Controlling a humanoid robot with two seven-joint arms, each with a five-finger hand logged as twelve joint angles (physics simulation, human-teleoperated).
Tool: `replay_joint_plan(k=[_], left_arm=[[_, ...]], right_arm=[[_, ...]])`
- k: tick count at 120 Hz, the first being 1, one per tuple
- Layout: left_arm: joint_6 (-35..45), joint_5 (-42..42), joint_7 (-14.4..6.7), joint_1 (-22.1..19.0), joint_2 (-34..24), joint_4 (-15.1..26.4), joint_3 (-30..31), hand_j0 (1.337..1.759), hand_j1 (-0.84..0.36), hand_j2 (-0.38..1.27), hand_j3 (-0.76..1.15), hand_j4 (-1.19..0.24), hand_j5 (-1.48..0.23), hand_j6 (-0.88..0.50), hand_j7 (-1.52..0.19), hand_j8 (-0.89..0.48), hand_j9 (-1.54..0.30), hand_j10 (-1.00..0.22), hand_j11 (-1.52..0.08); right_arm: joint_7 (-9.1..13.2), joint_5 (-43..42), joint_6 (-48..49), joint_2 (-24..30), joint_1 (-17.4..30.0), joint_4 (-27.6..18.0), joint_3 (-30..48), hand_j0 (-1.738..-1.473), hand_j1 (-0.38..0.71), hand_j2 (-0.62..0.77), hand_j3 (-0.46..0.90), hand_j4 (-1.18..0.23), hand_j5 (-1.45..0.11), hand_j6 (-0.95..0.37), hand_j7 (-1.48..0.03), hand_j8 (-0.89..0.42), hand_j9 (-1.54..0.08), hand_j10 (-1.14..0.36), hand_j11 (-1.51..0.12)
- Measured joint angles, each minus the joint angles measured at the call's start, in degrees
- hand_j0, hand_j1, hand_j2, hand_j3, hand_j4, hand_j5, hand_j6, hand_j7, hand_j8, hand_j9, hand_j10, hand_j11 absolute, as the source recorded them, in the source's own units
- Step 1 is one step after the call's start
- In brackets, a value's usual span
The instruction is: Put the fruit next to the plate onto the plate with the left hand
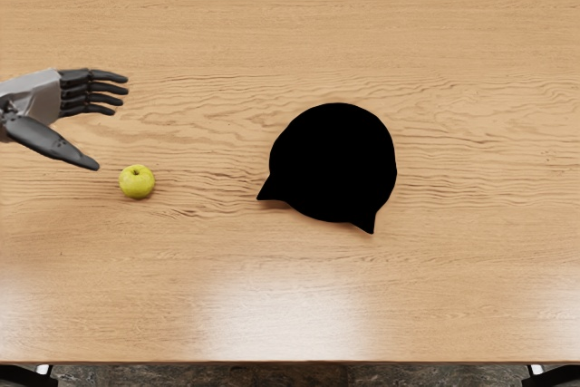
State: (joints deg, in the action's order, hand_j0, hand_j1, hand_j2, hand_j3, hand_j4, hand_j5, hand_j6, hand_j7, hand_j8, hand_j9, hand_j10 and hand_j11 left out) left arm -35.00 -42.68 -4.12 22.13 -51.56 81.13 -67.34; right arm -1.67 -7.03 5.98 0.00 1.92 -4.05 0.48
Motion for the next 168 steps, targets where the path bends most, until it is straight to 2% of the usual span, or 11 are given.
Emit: replay_joint_plan(k=[15, 34, 43, 51, 69, 90, 100, 108, 121, 149, 168], left_arm=[[0.0, 2.41, -0.45, 4.75, -7.47, 4.39, 5.04, 1.658, 0.06, 0.05, 0.0, -0.24, -0.32, -0.25, -0.32, -0.24, -0.32, -0.24, -0.32], [0.31, 6.55, -5.55, 13.24, -8.9, 8.44, 14.66, 1.658, 0.06, 0.05, 0.0, -0.25, -0.32, -0.25, -0.32, -0.25, -0.32, -0.25, -0.32], [2.22, 7.23, -6.86, 18.39, -10.18, 9.58, 20.32, 1.658, 0.06, 0.05, 0.0, -0.25, -0.32, -0.25, -0.32, -0.25, -0.32, -0.25, -0.32], [4.29, 7.54, -7.84, 19.4, -10.72, 10.27, 24.09, 1.658, 0.06, 0.05, 0.0, -0.25, -0.32, -0.25, -0.32, -0.25, -0.32, -0.25, -0.32], [10.01, 7.82, -14.87, 20.33, -11.8, 12.24, 27.38, 1.658, 0.06, 0.05, 0.0, -0.25, -0.32, -0.25, -0.32, -0.25, -0.32, -0.25, -0.32], [12.12, 7.8, -25.79, 24.11, -11.73, 13.76, 28.17, 1.658, 0.06, 0.05, 0.0, -0.25, -0.32, -0.25, -0.32, -0.25, -0.32, -0.25, -0.32], [12.36, 7.63, -28.59, 26.13, -11.57, 14.07, 28.49, 1.658, 0.06, 0.05, 0.0, -0.25, -0.32, -0.25, -0.32, -0.25, -0.32, -0.25, -0.32], [12.51, 7.5, -29.67, 28.31, -11.08, 14.19, 29.5, 1.658, 0.06, 0.05, 0.0, -0.25, -0.32, -0.25, -0.32, -0.25, -0.32, -0.25, -0.32], [13.44, 7.36, -30.45, 35.71, -9.86, 14.28, 35.18, 1.658, 0.06, 0.05, 0.0, -0.25, -0.32, -0.25, -0.32, -0.25, -0.32, -0.25, -0.32], [16.52, 7.28, -30.83, 43.11, -7.28, 14.32, 45.03, 1.658, 0.06, 0.05, 0.0, -0.25, -0.32, -0.25, -0.32, -0.25, -0.32, -0.25, -0.32], [18.42, 7.03, -30.87, 51.18, -5.13, 14.29, 52.2, 1.658, 0.06, 0.05, 0.0, -0.25, -0.32, -0.25, -0.32, -0.25, -0.32, -0.25, -0.32]], right_arm=[[0.0, 0.0, 0.0, 0.0, 0.01, 0.0, 0.0, -1.658, -0.31, -0.01, 0.0, -0.04, -0.05, -0.04, -0.05, -0.04, -0.05, -0.04, -0.05], [0.0, 0.0, 0.0, 0.0, 0.02, 0.0, 0.0, -1.658, -0.31, -0.01, 0.0, -0.04, -0.05, -0.04, -0.05, -0.04, -0.05, -0.04, -0.05], [0.0, 0.01, 0.0, 0.0, 0.02, 0.0, -0.02, -1.658, -0.31, -0.01, 0.0, -0.04, -0.05, -0.04, -0.05, -0.04, -0.05, -0.04, -0.05], [0.0, 0.0, 0.0, 0.0, 0.02, 0.0, -0.02, -1.658, -0.31, -0.01, 0.0, -0.04, -0.05, -0.04, -0.05, -0.04, -0.05, -0.04, -0.05], [0.0, 0.01, 0.0, 0.0, 0.02, 0.0, 0.01, -1.658, -0.31, -0.01, 0.0, -0.04, -0.05, -0.04, -0.05, -0.04, -0.05, -0.04, -0.05], [0.0, 0.01, 0.0, 0.0, 0.02, 0.0, -0.01, -1.658, -0.31, -0.01, 0.0, -0.04, -0.05, -0.04, -0.05, -0.04, -0.05, -0.04, -0.05], [0.0, 0.01, 0.0, 0.0, 0.02, 0.0, -0.01, -1.658, -0.31, -0.01, 0.0, -0.04, -0.05, -0.04, -0.05, -0.04, -0.05, -0.04, -0.05], [0.0, 0.0, 0.0, 0.0, 0.02, 0.0, 0.0, -1.658, -0.31, -0.01, 0.0, -0.04, -0.05, -0.04, -0.05, -0.04, -0.05, -0.04, -0.05], [0.0, 0.0, 0.0, 0.0, 0.02, 0.0, -0.02, -1.658, -0.31, -0.01, 0.0, -0.04, -0.05, -0.04, -0.05, -0.04, -0.05, -0.04, -0.05], [0.0, 0.02, 0.0, 0.0, 0.02, 0.0, -0.01, -1.658, -0.31, -0.01, 0.0, -0.04, -0.05, -0.04, -0.05, -0.04, -0.05, -0.04, -0.05], [0.0, 0.01, 0.0, 0.0, 0.02, 0.0, -0.01, -1.658, -0.31, -0.01, 0.0, -0.04, -0.05, -0.04, -0.05, -0.04, -0.05, -0.04, -0.05]])
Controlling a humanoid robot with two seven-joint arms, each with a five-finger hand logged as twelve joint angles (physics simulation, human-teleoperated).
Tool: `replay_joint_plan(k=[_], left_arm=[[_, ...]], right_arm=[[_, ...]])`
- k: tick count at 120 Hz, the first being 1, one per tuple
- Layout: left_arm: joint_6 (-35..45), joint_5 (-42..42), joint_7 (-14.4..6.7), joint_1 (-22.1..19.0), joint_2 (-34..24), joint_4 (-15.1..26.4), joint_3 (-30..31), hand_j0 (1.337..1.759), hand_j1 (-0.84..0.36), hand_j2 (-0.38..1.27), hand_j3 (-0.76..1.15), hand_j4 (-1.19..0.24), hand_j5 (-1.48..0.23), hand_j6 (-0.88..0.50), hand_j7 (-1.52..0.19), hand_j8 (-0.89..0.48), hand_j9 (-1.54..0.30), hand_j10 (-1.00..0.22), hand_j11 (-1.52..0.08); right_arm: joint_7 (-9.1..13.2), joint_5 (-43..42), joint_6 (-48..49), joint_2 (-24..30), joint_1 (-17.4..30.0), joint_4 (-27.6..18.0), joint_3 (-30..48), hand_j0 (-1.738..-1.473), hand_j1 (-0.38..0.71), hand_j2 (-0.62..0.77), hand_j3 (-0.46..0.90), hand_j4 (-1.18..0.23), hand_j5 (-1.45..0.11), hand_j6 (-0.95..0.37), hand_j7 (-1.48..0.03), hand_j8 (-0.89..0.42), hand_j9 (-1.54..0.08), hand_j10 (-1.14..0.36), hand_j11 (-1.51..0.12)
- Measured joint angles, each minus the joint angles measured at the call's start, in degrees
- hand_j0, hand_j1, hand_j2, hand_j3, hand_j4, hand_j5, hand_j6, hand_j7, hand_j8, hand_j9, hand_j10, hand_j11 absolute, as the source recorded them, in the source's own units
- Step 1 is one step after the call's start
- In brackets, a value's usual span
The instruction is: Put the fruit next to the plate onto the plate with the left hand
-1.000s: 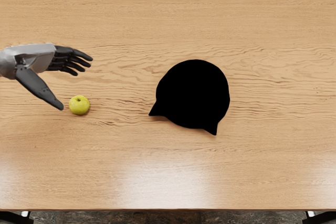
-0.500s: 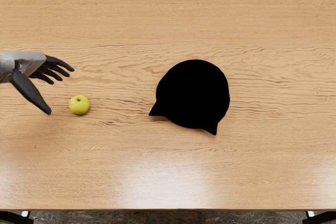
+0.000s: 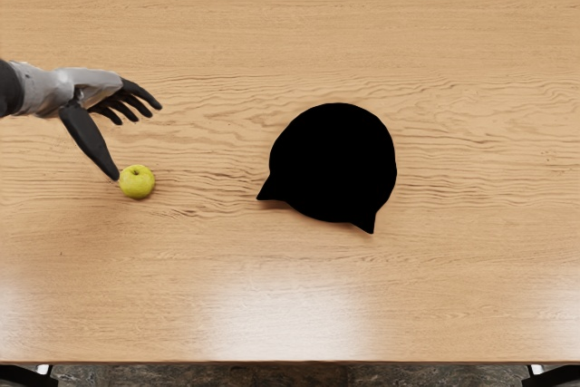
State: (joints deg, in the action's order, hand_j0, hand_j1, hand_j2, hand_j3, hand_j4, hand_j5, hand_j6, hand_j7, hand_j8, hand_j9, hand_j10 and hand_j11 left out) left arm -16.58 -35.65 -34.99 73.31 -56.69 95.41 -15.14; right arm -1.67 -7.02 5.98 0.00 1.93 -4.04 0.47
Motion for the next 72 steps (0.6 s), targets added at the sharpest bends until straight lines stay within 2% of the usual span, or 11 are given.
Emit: replay_joint_plan(k=[30, 48, 72], left_arm=[[16.23, -2.87, -0.01, 5.71, 2.68, 1.58, 14.79, 1.658, 0.05, 0.05, 0.0, -0.25, -0.33, -0.26, -0.32, -0.26, -0.32, -0.25, -0.32], [25.61, -3.98, -0.01, 10.95, 4.55, 2.56, 23.84, 1.658, 0.05, 0.05, 0.0, -0.25, -0.33, -0.26, -0.33, -0.26, -0.33, -0.25, -0.33], [33.52, -4.56, -0.01, 11.76, 7.88, 3.16, 32.26, 1.658, 0.05, 0.05, 0.0, -0.25, -0.33, -0.26, -0.33, -0.26, -0.33, -0.25, -0.33]], right_arm=[[0.0, 0.0, 0.0, 0.0, 0.0, 0.0, 0.01, -1.658, -0.31, -0.01, 0.0, -0.04, -0.05, -0.04, -0.05, -0.04, -0.05, -0.04, -0.05], [0.0, -0.01, 0.0, 0.0, 0.0, 0.0, 0.0, -1.658, -0.31, -0.01, 0.0, -0.04, -0.05, -0.04, -0.05, -0.04, -0.05, -0.04, -0.05], [0.0, 0.0, 0.0, 0.0, 0.0, 0.0, -0.01, -1.658, -0.31, -0.01, 0.0, -0.04, -0.05, -0.04, -0.05, -0.04, -0.05, -0.04, -0.05]])
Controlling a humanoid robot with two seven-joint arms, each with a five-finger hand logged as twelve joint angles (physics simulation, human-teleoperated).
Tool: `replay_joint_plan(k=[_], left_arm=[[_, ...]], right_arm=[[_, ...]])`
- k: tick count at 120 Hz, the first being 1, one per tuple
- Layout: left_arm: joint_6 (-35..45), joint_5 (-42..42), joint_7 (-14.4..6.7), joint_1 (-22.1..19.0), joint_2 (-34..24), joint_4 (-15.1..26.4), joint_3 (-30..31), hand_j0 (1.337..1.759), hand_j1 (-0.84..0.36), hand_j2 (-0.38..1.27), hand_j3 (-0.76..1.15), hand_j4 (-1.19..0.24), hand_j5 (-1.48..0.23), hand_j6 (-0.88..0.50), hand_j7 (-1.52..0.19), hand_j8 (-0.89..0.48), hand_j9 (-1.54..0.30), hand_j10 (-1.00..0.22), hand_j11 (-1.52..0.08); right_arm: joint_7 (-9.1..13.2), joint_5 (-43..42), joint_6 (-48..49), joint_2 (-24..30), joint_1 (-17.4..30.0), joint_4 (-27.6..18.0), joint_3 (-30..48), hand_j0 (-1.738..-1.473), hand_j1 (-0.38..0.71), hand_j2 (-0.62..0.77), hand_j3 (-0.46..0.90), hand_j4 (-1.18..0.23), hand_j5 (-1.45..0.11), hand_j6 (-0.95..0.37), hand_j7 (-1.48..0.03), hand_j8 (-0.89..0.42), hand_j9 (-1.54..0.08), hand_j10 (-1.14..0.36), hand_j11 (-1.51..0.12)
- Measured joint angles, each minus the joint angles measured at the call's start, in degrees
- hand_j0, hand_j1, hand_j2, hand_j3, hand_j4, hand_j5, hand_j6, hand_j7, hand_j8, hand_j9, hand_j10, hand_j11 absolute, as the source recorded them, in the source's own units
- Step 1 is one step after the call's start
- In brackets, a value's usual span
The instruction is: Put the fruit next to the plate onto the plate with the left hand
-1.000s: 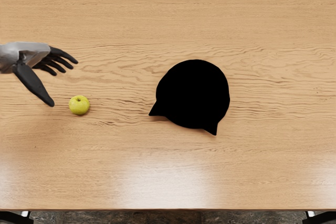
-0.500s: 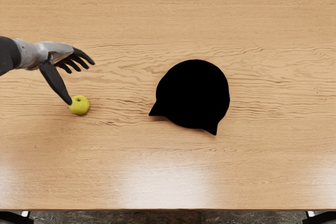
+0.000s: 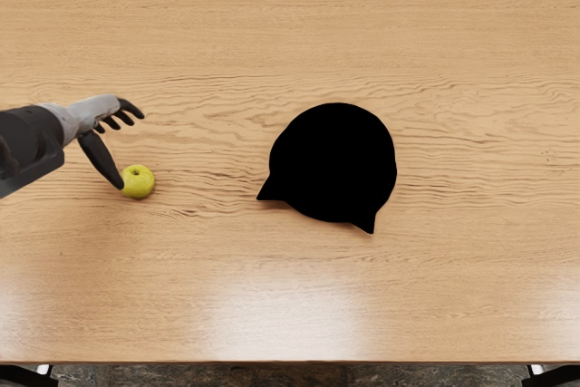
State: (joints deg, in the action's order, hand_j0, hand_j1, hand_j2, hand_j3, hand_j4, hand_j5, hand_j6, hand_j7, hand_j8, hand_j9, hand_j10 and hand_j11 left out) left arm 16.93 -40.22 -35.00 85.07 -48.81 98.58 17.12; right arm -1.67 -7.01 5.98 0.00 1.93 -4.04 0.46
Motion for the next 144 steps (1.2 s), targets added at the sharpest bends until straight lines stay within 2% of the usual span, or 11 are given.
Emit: replay_joint_plan(k=[17, 76, 144], left_arm=[[3.9, -0.12, 0.0, -0.08, 2.45, 0.11, 2.96, 1.658, 0.05, 0.05, 0.0, -0.25, -0.33, -0.26, -0.33, -0.26, -0.33, -0.25, -0.33], [13.81, -2.74, 0.0, -1.25, 7.72, 0.0, 7.57, 1.658, 0.05, 0.05, 0.0, -0.25, -0.33, -0.25, -0.33, -0.25, -0.33, -0.25, -0.33], [16.01, -2.37, 0.0, -1.41, 12.66, -2.71, 12.27, 1.658, 0.05, 0.05, 0.0, -0.25, -0.32, -0.25, -0.32, -0.25, -0.32, -0.25, -0.32]], right_arm=[[0.0, -0.01, 0.0, 0.0, 0.0, 0.0, 0.0, -1.658, -0.31, -0.01, 0.0, -0.04, -0.05, -0.04, -0.05, -0.04, -0.05, -0.04, -0.05], [0.0, -0.02, 0.0, 0.0, 0.0, 0.0, 0.01, -1.658, -0.31, -0.01, 0.0, -0.04, -0.05, -0.04, -0.05, -0.04, -0.05, -0.04, -0.05], [0.0, -0.01, 0.0, 0.0, 0.0, 0.0, 0.0, -1.658, -0.31, -0.01, 0.0, -0.04, -0.05, -0.04, -0.05, -0.04, -0.05, -0.04, -0.05]])
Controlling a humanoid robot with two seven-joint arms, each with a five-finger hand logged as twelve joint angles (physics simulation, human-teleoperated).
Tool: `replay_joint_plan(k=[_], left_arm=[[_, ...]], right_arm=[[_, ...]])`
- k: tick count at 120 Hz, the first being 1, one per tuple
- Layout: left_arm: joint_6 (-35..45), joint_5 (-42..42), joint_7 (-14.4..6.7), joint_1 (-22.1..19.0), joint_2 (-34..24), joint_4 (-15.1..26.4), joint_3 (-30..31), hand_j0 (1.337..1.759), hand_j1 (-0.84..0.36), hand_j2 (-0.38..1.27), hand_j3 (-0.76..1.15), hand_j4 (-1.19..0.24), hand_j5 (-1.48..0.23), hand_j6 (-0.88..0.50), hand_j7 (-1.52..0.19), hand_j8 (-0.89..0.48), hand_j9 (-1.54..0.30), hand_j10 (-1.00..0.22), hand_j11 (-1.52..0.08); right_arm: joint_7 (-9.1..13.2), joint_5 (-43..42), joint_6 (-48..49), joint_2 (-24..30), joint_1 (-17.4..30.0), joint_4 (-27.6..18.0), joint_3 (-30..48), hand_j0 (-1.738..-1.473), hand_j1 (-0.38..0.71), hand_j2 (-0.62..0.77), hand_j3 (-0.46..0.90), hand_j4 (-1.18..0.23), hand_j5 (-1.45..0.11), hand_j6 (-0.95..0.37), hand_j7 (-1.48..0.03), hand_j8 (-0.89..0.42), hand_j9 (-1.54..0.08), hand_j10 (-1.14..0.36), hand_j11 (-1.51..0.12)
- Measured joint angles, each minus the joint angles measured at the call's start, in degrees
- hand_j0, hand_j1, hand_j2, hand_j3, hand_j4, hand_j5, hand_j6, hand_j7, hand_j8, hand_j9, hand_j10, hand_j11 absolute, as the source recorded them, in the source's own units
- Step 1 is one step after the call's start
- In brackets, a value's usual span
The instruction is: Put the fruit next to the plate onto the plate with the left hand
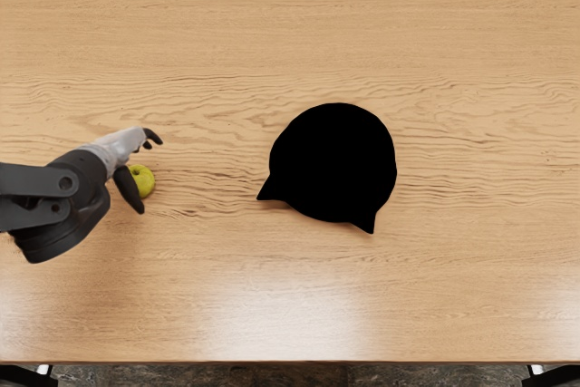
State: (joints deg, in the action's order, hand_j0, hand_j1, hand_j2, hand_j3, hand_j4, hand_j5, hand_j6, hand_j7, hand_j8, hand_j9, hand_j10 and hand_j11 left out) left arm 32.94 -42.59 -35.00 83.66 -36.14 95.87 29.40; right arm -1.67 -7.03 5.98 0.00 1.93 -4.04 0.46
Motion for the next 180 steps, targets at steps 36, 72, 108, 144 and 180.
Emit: replay_joint_plan(k=[36, 72, 108, 144, 180], left_arm=[[0.11, 0.16, 0.0, -1.79, 1.57, -3.94, 0.12, 1.658, 0.05, 0.05, 0.0, -0.25, -0.32, -0.25, -0.32, -0.25, -0.32, -0.25, -0.32], [-0.01, 0.17, 0.0, -2.71, 3.23, -6.78, 0.35, 1.658, 0.0, 0.06, 0.0, -0.29, -0.38, -0.3, -0.38, -0.3, -0.38, -0.29, -0.38], [-0.06, 0.16, 0.0, -3.41, 4.91, -8.27, 0.32, 1.658, -0.06, 0.07, 0.0, -0.35, -0.45, -0.35, -0.45, -0.35, -0.45, -0.35, -0.45], [-0.14, 0.16, 0.0, -4.2, 5.64, -8.83, 0.24, 1.657, -0.14, 0.09, 0.01, -0.41, -0.54, -0.42, -0.54, -0.42, -0.54, -0.41, -0.54], [-0.3, 0.02, -0.01, -4.55, 5.73, -8.86, 0.22, 1.654, -0.25, 0.05, 0.44, -0.51, -0.65, -0.38, -0.61, -0.37, -0.63, -0.5, -0.66]], right_arm=[[0.0, 0.01, 0.0, 0.0, 0.0, 0.0, 0.0, -1.658, -0.31, -0.01, 0.0, -0.04, -0.05, -0.04, -0.05, -0.04, -0.05, -0.04, -0.05], [0.0, 0.0, 0.0, 0.0, 0.0, 0.0, 0.02, -1.658, -0.31, -0.01, 0.0, -0.04, -0.05, -0.04, -0.05, -0.04, -0.05, -0.04, -0.05], [0.0, 0.01, 0.0, 0.0, 0.0, 0.0, 0.02, -1.658, -0.31, -0.01, 0.0, -0.04, -0.05, -0.04, -0.05, -0.04, -0.05, -0.04, -0.05], [0.0, 0.01, 0.0, 0.0, 0.0, 0.0, 0.01, -1.658, -0.31, -0.01, 0.0, -0.04, -0.05, -0.04, -0.05, -0.04, -0.05, -0.04, -0.05], [0.0, 0.0, 0.0, 0.0, 0.0, 0.0, 0.0, -1.658, -0.31, -0.01, 0.0, -0.04, -0.05, -0.04, -0.05, -0.04, -0.05, -0.04, -0.05]])
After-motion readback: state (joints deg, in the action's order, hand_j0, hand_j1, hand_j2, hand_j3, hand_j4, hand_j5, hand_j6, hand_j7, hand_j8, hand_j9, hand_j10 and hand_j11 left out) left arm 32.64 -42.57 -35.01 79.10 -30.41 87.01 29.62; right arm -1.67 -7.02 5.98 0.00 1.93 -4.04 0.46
